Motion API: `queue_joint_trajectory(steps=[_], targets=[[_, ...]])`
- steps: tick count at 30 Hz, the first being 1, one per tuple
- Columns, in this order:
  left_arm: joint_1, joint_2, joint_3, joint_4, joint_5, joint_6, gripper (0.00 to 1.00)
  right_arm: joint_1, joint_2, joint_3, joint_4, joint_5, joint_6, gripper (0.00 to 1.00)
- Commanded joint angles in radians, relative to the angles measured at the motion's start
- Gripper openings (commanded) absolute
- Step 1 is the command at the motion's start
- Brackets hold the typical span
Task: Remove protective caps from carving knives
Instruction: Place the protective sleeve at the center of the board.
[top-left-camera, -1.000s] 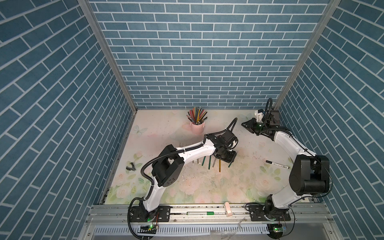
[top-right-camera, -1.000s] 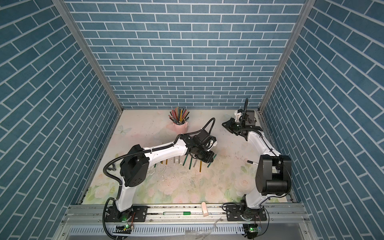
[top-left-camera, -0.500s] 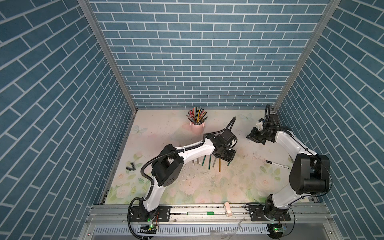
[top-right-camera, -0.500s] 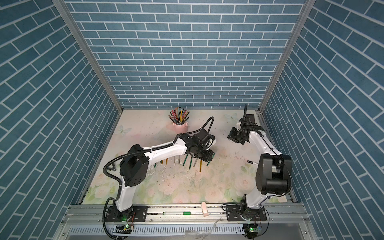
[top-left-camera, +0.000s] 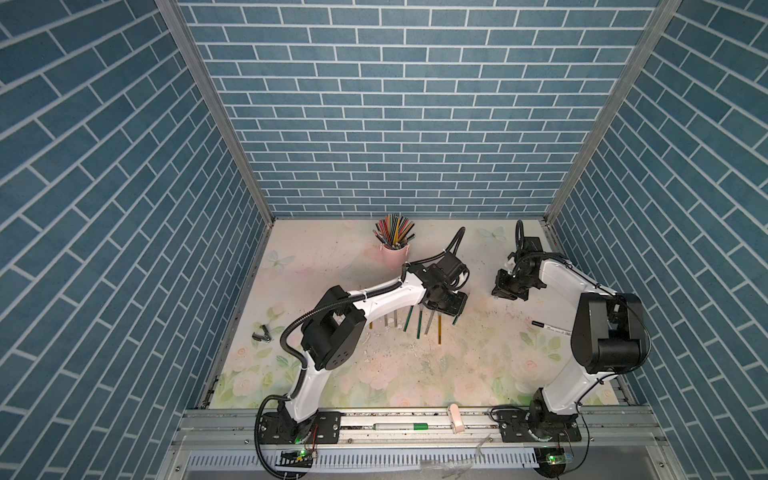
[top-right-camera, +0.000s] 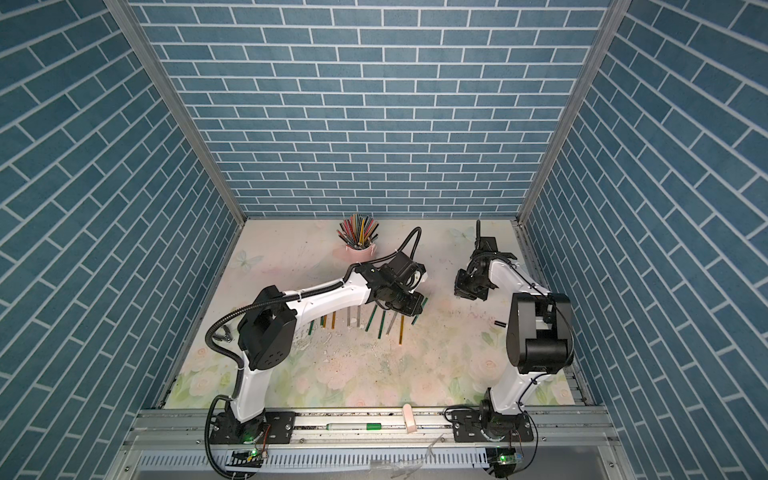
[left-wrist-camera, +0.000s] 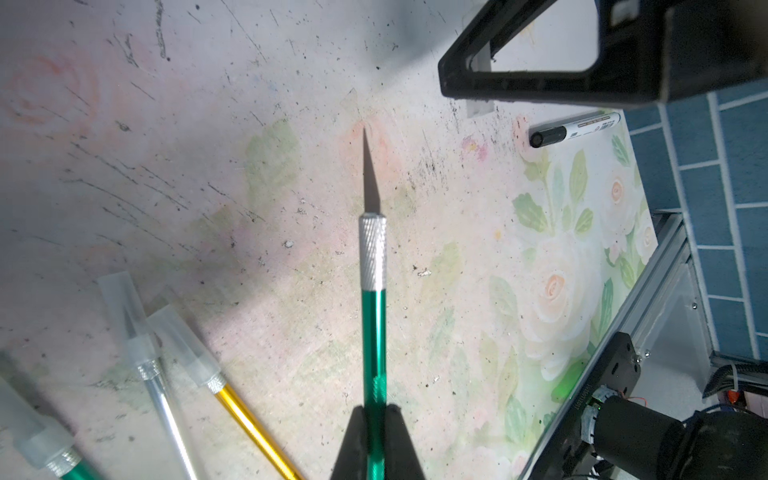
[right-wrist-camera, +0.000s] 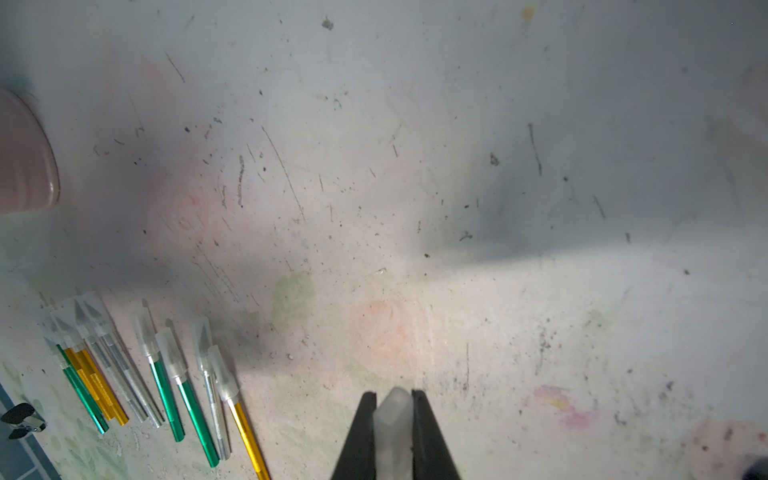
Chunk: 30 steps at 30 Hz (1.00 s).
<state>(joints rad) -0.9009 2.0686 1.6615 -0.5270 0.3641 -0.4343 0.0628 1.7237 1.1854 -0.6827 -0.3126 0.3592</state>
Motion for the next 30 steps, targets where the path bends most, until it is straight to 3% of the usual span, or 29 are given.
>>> queue_joint_trajectory(steps=[1,12,23,25,30], targets=[[0.005,0.011,0.020,0.015,0.012,-0.009,0.00,0.002,0.014,-0.008,-0.039,0.028,-0.037,0.20],[0.007,0.024,0.029,0.020,0.009,-0.014,0.00,0.001,0.038,-0.017,-0.029,0.038,-0.043,0.41],[0.008,0.024,0.015,0.052,-0.021,-0.047,0.00,-0.001,-0.024,-0.026,-0.029,0.074,-0.023,0.46],[0.008,0.026,0.015,0.060,-0.023,-0.056,0.00,-0.001,-0.039,-0.027,-0.036,0.084,-0.021,0.53],[0.009,0.042,0.027,0.067,-0.020,-0.065,0.00,-0.004,-0.065,-0.033,-0.043,0.081,-0.019,0.57]])
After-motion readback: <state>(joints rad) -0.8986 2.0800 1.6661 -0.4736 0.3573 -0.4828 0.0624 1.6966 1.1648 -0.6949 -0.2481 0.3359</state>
